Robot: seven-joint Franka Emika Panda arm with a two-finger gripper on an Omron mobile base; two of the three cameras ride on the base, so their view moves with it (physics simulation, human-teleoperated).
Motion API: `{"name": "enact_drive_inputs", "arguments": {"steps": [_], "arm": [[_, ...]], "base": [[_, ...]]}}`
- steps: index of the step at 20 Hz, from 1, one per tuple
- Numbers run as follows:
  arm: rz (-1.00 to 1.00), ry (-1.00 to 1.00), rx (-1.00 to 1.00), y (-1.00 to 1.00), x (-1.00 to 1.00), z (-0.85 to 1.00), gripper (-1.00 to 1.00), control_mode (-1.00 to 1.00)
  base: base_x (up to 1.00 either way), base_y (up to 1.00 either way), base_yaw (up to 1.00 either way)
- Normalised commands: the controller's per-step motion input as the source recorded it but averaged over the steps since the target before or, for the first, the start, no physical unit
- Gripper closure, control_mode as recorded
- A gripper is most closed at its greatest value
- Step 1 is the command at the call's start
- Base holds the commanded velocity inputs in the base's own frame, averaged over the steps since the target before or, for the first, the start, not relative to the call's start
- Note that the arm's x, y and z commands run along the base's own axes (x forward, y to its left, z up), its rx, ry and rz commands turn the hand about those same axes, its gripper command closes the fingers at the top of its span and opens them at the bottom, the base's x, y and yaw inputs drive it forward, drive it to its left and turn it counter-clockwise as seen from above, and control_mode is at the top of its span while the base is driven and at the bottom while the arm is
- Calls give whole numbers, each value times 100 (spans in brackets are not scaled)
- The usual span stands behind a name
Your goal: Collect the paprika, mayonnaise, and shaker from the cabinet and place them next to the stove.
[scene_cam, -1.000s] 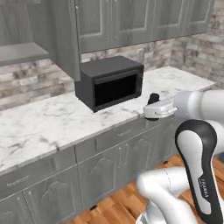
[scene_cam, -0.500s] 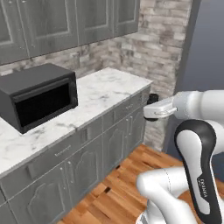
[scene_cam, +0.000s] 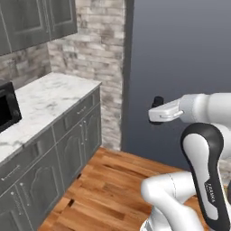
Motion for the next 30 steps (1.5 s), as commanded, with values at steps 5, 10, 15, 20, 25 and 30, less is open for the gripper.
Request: {"name": "enact_drive_inputs", "arguments": {"steps": [5,10,15,20,25,30], "arm": [[0,0,0,0,0,0,100,100],[0,0,0,0,0,0,100,100],[0,0,0,0,0,0,100,100],[0,0,0,0,0,0,100,100],[0,0,0,0,0,0,100,100],[0,0,0,0,0,0,100,100]], "base": [[-34,-59,-42],[-15,-90,-37],[-1,-100,-29],[1,-100,-24],[7,-100,-24],[8,-100,-24]]}}
